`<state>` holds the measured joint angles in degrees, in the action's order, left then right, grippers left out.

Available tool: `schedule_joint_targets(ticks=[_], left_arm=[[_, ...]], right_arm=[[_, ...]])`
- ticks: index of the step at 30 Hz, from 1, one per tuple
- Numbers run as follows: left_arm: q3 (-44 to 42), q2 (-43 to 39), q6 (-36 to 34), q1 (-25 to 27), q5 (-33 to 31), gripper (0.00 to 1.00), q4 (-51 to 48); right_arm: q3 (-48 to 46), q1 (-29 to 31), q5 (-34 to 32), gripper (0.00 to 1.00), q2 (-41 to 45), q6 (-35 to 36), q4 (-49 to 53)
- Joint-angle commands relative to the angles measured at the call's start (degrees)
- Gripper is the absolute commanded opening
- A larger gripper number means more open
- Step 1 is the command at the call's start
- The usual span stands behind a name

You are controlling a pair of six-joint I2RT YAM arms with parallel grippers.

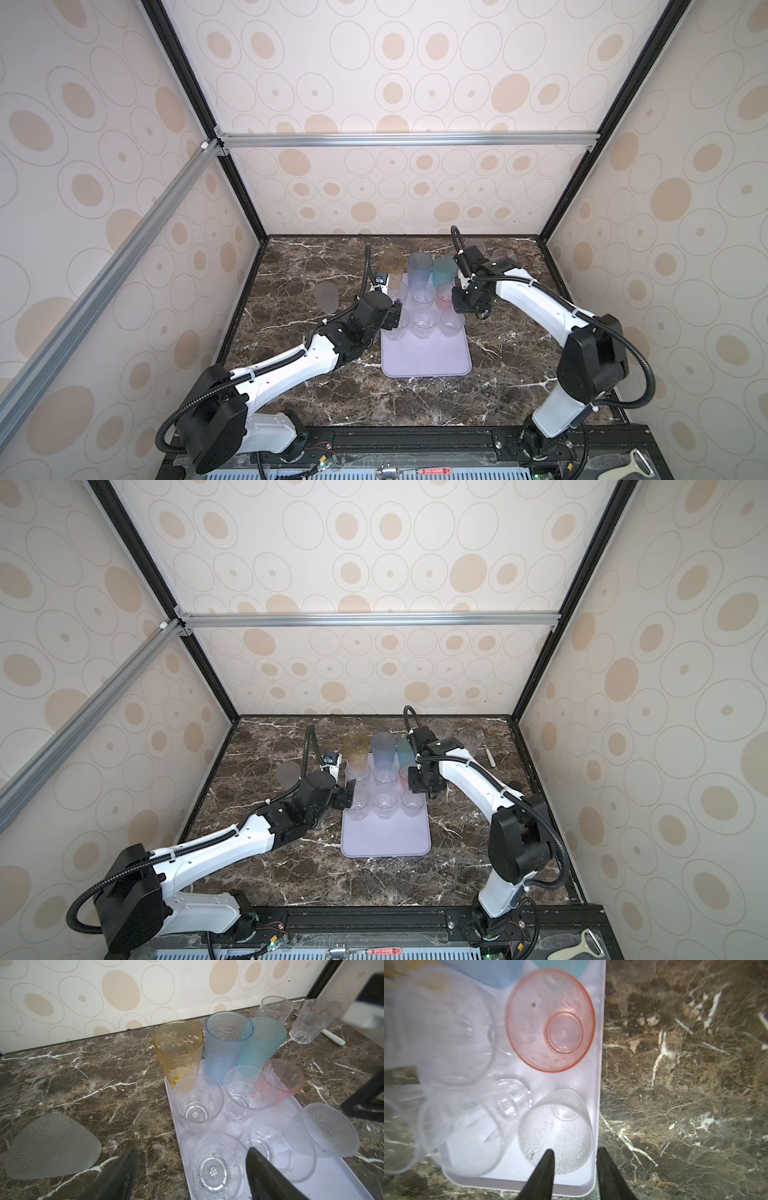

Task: Place the glasses into the tray
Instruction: 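Lower the frosted cup onto the tray and open the right gripper, then move the right gripper to the clear glasses beside the fork beyond the tray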

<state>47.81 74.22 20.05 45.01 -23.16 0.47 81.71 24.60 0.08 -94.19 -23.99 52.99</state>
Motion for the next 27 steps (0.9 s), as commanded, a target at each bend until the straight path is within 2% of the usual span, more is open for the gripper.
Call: schedule_joint_targets(ticks=[1,7,11,15,19,27], left_arm=[[0.3,-3.6,-1.0,-2.0,-2.8,0.84,-1.9],[0.7,-6.4,0.5,-11.9,4.6,0.79,-8.5],[-3.0,-10.4,0.4,-12.6,8.7,0.79,-4.1],[-6.9,-11.6,4.1,-12.6,12.6,0.78,0.7],[-9.0,-11.0,4.9,-11.0,11.3,0.76,3.6],[-5.7,-5.5,-4.0,-1.3,3.3,0.77,3.9]], right_arm=[[1.3,-0.6,4.9,0.38,5.2,-1.2,-1.6],[2.2,-2.6,3.5,0.39,6.3,-2.0,-6.3],[4.3,-8.2,0.6,0.39,4.1,-2.7,-8.1],[6.6,-17.5,-1.8,0.42,0.2,-6.0,-9.6],[8.8,-24.0,-1.9,0.44,-4.9,-9.3,-11.5],[20.7,-30.1,-1.9,0.43,-18.7,-9.3,-7.9]])
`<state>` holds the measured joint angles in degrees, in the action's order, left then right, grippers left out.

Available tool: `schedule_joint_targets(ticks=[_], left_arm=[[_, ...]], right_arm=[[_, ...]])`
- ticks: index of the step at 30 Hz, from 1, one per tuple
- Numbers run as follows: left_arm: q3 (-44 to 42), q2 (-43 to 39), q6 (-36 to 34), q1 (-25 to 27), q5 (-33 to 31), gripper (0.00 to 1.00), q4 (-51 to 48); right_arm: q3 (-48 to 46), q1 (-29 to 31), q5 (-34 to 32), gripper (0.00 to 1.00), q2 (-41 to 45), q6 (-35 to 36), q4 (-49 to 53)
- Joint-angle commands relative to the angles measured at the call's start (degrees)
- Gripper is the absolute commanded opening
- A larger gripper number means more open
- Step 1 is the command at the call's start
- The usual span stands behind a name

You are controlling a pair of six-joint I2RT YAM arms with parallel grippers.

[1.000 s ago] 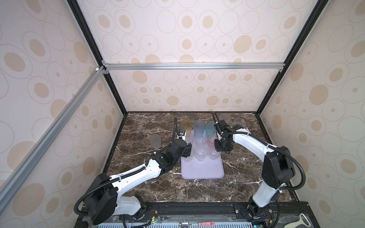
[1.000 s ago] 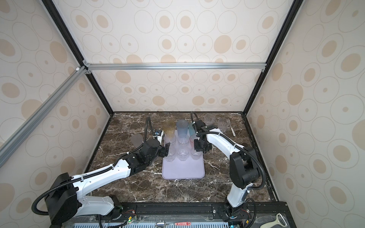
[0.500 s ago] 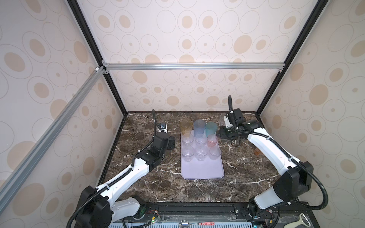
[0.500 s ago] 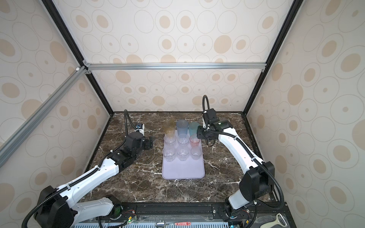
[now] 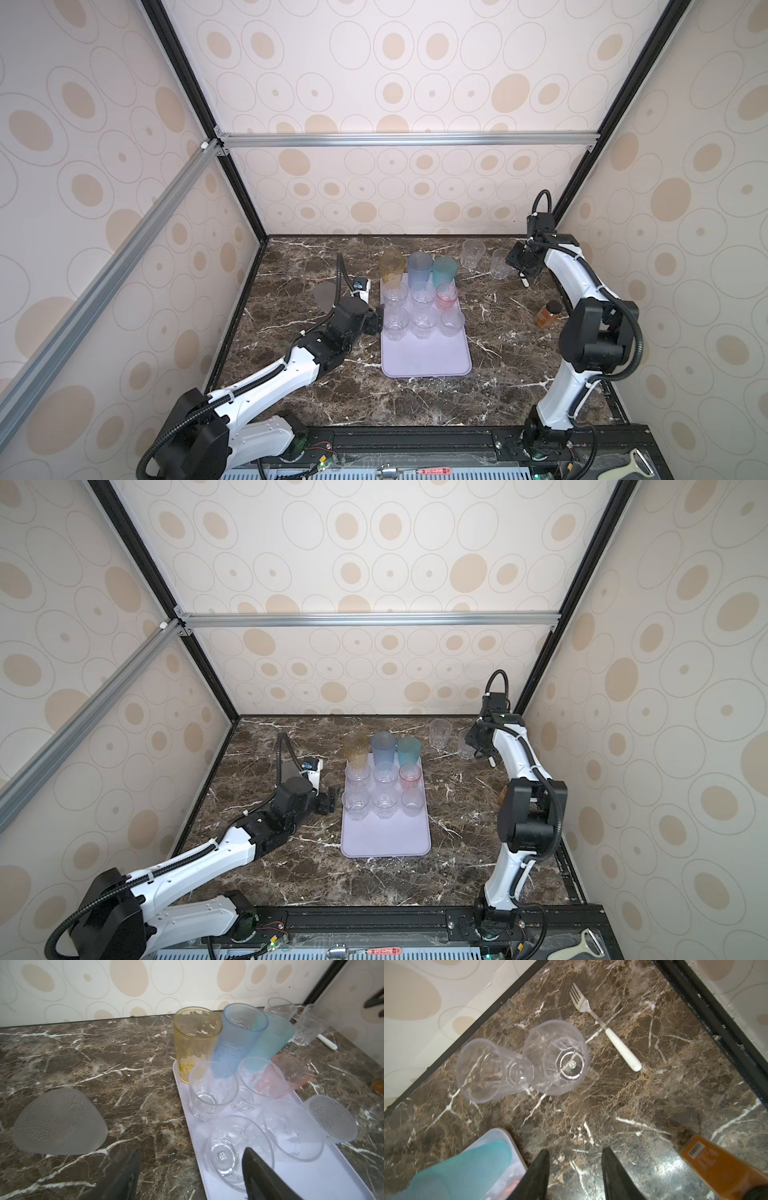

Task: Place the glasses into the tray
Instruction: 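Move the right gripper to the clear glasses beside the fork beyond the tray, then grasp a clear glass with the right gripper and lift it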

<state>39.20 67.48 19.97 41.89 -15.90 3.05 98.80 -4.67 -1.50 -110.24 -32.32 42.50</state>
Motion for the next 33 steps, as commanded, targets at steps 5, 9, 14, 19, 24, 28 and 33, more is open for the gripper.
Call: schedule_joint_targets(ticks=[5,9,14,19,24,28,33], left_arm=[[3.1,1.8,-7.3,3.8,-5.8,0.77,2.6],[2.8,1.8,-7.4,3.9,-5.5,0.78,3.4],[2.0,1.7,-6.9,3.9,-5.3,0.78,4.1],[1.7,1.2,-7.1,3.9,-5.6,0.78,4.1],[1.7,0.9,-7.1,3.9,-5.7,0.79,4.3],[1.7,0.6,-7.2,3.9,-5.7,0.79,4.3],[1.8,0.2,-6.9,3.9,-5.8,0.79,4.6]], right_arm=[[10.8,-2.4,1.7,0.41,-10.2,-0.8,4.8],[14.8,-3.0,1.5,0.41,-14.5,-0.7,5.7],[18.0,-3.4,2.2,0.38,-18.3,-0.2,6.9],[19.2,-3.4,2.4,0.27,-20.0,0.9,7.7],[17.2,-3.3,1.7,0.17,-18.9,1.9,7.3],[15.4,-3.1,0.7,0.10,-16.5,2.7,7.3],[11.4,-2.2,-0.8,0.06,-11.3,3.5,6.5]])
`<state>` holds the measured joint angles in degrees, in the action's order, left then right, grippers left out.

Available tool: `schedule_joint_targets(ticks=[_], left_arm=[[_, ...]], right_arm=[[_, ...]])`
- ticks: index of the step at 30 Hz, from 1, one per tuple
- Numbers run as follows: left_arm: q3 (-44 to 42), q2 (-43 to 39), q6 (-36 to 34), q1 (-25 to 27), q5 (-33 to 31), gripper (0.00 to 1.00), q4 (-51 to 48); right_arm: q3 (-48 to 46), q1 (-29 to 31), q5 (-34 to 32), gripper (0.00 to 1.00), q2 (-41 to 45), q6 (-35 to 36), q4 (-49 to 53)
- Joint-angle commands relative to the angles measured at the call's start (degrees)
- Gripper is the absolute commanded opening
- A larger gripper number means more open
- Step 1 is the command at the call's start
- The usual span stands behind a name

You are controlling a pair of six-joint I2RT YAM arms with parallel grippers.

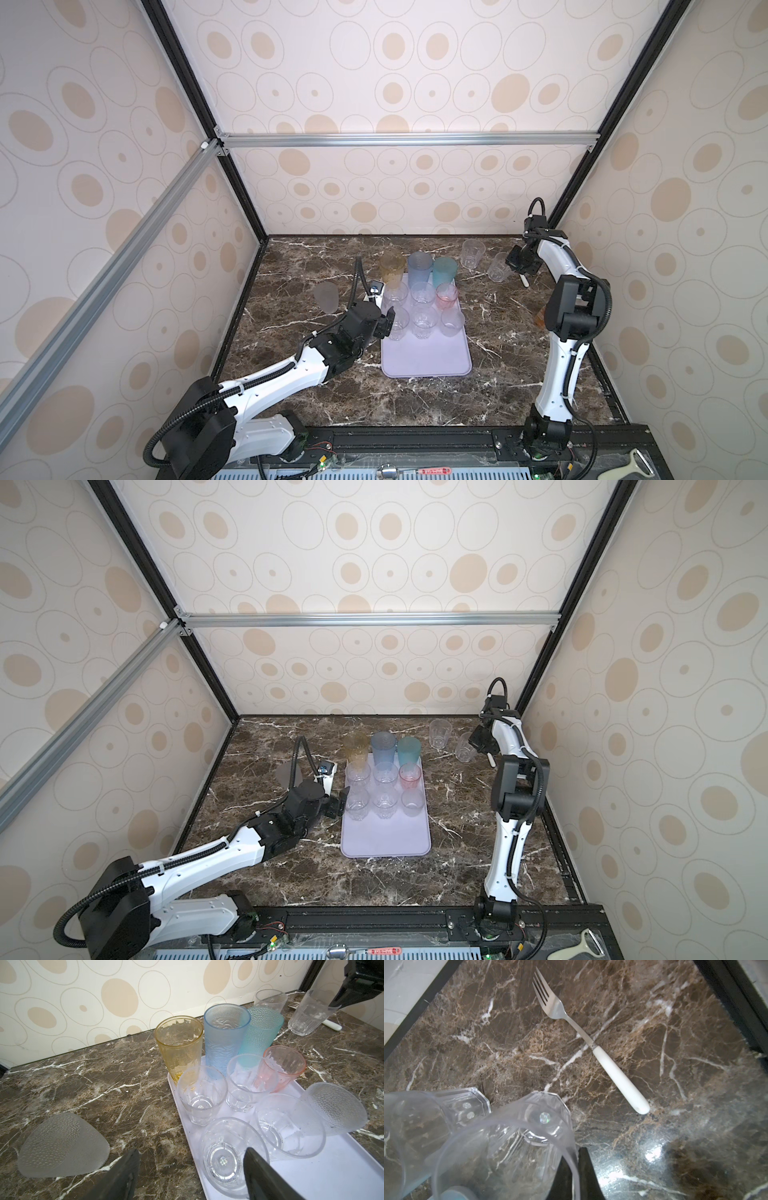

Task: Place the glasses into the tray
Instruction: 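Grasp a clear glass with the right gripper and lift it, then carry the clear glass over the tray's nearer end with the right gripper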

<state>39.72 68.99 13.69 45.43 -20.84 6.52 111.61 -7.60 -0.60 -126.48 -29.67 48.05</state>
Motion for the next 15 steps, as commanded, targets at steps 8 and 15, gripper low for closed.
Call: schedule_joint_targets(ticks=[8,15], left_arm=[[3.4,-0.7,0.9,0.3,-1.6,0.79,-0.7],[9.1,0.4,6.3,0.3,-2.7,0.77,-6.8]], right_arm=[[-10.6,3.0,-1.7,0.02,16.4,0.8,-1.7],[-19.1,11.2,-0.9,0.02,31.2,0.2,-2.6]])
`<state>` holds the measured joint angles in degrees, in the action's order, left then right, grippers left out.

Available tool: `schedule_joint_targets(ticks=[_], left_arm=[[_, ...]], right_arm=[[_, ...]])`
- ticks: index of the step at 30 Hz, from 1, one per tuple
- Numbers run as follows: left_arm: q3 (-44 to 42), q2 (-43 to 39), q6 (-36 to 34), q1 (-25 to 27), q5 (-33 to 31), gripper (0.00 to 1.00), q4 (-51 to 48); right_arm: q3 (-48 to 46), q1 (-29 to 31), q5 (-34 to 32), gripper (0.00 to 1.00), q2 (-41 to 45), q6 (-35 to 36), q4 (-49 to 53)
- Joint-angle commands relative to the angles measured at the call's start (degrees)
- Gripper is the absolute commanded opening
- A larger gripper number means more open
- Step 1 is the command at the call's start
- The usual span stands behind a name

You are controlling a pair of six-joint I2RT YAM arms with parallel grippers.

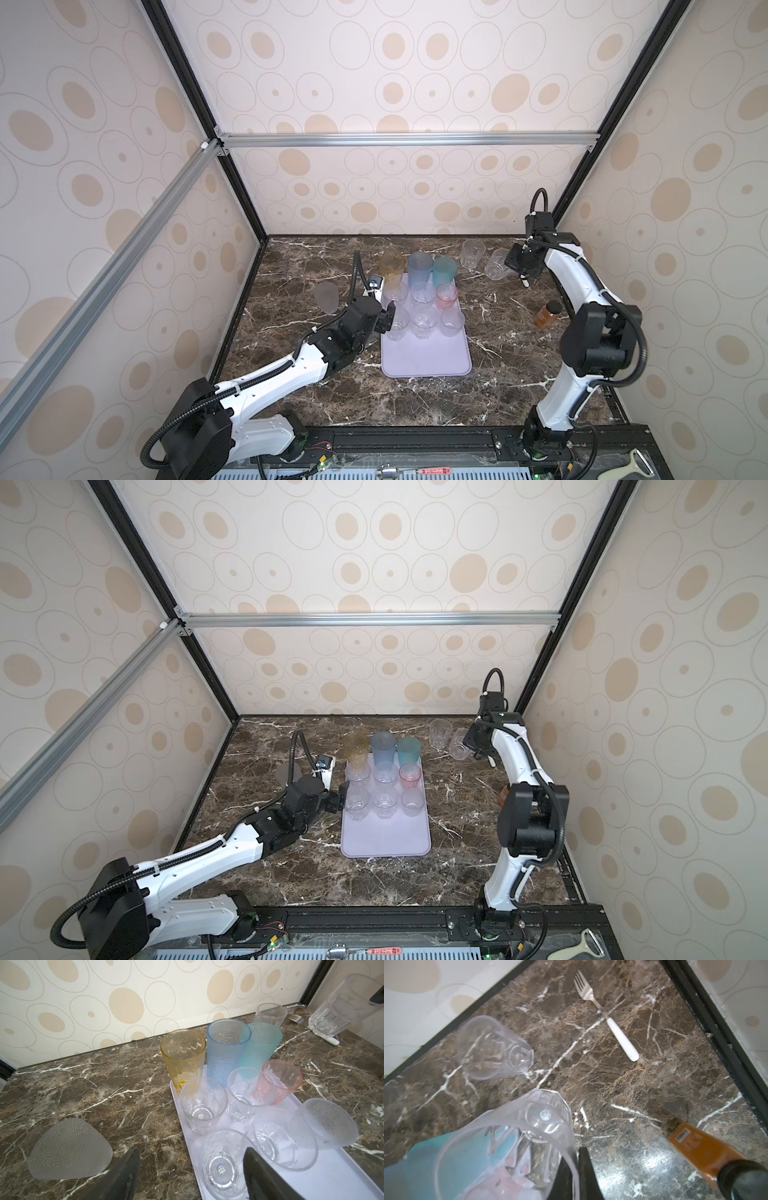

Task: Place the glasses into the tray
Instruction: 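Carry the clear glass over the tray's nearer end with the right gripper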

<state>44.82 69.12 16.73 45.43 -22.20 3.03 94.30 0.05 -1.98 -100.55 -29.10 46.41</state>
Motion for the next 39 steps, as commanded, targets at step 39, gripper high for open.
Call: schedule_joint_targets(ticks=[39], left_arm=[[-5.7,-14.0,5.8,-10.9,0.5,0.81,-15.2]], right_arm=[[-12.2,54.8,-3.3,0.00,1.1,-9.3,6.0]])
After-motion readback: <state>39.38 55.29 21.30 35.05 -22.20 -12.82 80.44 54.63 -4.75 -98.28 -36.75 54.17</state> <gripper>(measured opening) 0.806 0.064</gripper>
